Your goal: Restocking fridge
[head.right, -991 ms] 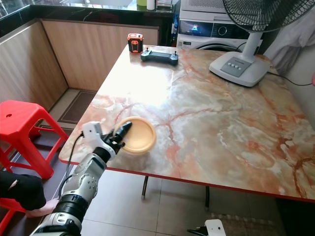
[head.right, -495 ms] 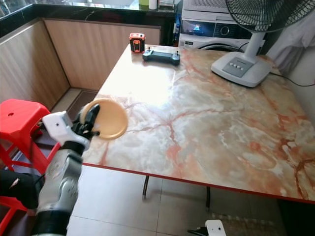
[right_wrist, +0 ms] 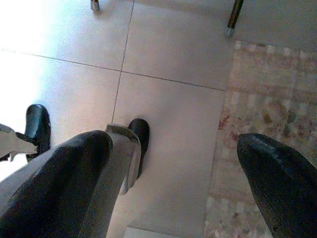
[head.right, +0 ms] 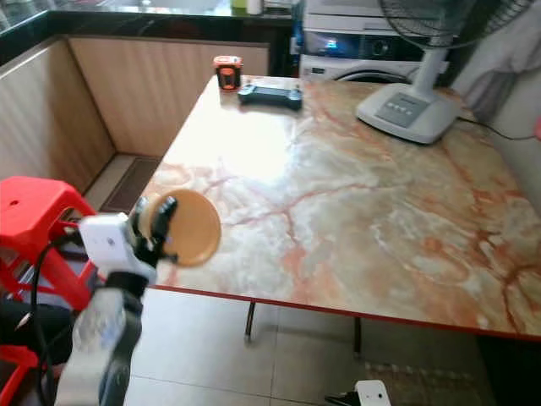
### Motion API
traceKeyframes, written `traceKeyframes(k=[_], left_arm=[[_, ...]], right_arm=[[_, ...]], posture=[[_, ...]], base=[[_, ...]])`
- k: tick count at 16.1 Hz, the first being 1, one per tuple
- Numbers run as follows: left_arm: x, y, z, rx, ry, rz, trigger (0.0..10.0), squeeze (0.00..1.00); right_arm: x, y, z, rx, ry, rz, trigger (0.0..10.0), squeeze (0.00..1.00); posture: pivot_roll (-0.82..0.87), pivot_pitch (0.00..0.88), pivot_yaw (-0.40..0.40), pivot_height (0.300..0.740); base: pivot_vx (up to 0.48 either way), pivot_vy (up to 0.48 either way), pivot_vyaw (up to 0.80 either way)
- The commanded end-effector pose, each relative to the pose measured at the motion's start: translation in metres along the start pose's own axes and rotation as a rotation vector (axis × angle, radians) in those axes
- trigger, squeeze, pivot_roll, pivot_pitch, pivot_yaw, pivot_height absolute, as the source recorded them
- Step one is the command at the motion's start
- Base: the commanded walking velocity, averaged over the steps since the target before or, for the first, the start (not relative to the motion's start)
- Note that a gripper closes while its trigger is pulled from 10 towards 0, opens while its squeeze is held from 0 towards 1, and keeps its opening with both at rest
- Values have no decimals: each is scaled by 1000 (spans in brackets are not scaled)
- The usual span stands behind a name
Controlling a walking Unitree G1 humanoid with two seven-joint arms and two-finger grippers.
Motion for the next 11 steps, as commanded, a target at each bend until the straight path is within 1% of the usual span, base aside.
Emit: traceKeyframes(k=[1, 3, 4, 6, 7, 9, 11], left_arm=[[7, -1, -2, 15, 17, 30, 10000, 0], [8, -6, -4, -4, 13, 141, 10000, 0], [9, -6, -3, -6, 17, 174, 10000, 0], [14, -12, -4, 46, 34, 184, 10000, 0], [13, -15, -7, 54, 27, 195, 10000, 0], [12, -17, -5, 65, 23, 212, 10000, 0], [12, -19, 1, 73, 23, 222, 10000, 0]], right_arm=[[-3, 2, -1, -9, 0, 10, 10000, 0], [-3, 3, -1, -14, 0, 7, 10000, 0], [-3, 4, -1, -16, 0, 5, 10000, 0], [-3, 8, -2, -24, -5, -10, 10000, 0], [-3, 9, -3, -23, -5, -13, 10000, 0], [-3, 9, -3, -23, -4, -15, 10000, 0], [-2, 9, -3, -28, 1, -5, 10000, 0]], posture=[[-2, 0, 9, 740], [16, 0, 9, 740], [27, 0, 6, 740], [41, 0, 0, 740], [44, 0, -2, 740], [44, 0, -5, 740], [39, 0, -7, 740]], base=[[0, 0, 0], [0, 0, 0], [0, 0, 0], [0, 0, 0], [0, 0, 0], [0, 0, 0], [0, 366, 0]])
Point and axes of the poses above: a point about 5 cm out from each wrist's last joint towards the gripper, its own z axis pointing out of the wrist towards the gripper, its own x axis along the axis of the wrist's last joint, y = z × x, the point moved 1 cm from there along z, pointing out of the wrist towards the gripper, and after that the axes turned 7 degrees about -z, right-handed, at the moved point
